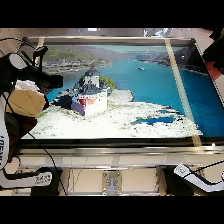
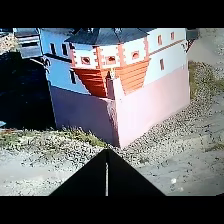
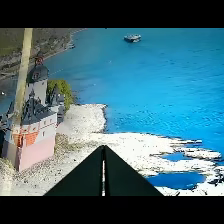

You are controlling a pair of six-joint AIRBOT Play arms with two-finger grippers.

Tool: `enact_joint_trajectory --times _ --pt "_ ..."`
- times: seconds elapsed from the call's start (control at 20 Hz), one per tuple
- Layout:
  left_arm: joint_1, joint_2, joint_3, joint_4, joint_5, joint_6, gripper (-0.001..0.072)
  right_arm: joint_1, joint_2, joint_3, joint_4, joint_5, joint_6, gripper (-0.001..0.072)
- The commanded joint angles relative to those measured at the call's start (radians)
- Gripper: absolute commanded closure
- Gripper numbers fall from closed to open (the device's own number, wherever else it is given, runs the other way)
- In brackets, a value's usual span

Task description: Fold the shirts.

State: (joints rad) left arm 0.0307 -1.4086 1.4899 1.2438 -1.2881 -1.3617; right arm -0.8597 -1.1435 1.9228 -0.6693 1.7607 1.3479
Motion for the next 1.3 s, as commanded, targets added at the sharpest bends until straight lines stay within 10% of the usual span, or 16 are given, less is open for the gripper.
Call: enact_joint_trajectory --times 0.0,0.75,0.8,0.85,1.05,1.25 --pt "0.0 -0.001 0.0 0.0 0.0 0.0 0.069 0.001 0.001 0.0 0.0 0.0 0.0 0.0696" --pt "0.007 -0.007 0.0 0.026 0.097 0.003 0.0668 0.001 0.001 0.0 0.0 0.0 0.0 0.0696" --pt "0.011 -0.011 0.0 0.105 0.147 0.022 0.0443 0.001 0.001 0.0 0.0 0.0 0.0 0.0696" --pt "0.022 -0.011 0.0 0.241 0.21 0.014 0.0013 0.001 0.001 0.0 0.0 0.0 0.0 0.0696" --pt "0.163 -0.01 0.002 0.851 0.322 -0.438 0.0 0.001 0.001 0.0 0.0 0.0 0.0 0.0696" --pt "0.413 -0.049 0.002 0.739 0.344 -0.595 0.0 0.001 0.001 0.0 0.0 0.0 0.0 0.0696"
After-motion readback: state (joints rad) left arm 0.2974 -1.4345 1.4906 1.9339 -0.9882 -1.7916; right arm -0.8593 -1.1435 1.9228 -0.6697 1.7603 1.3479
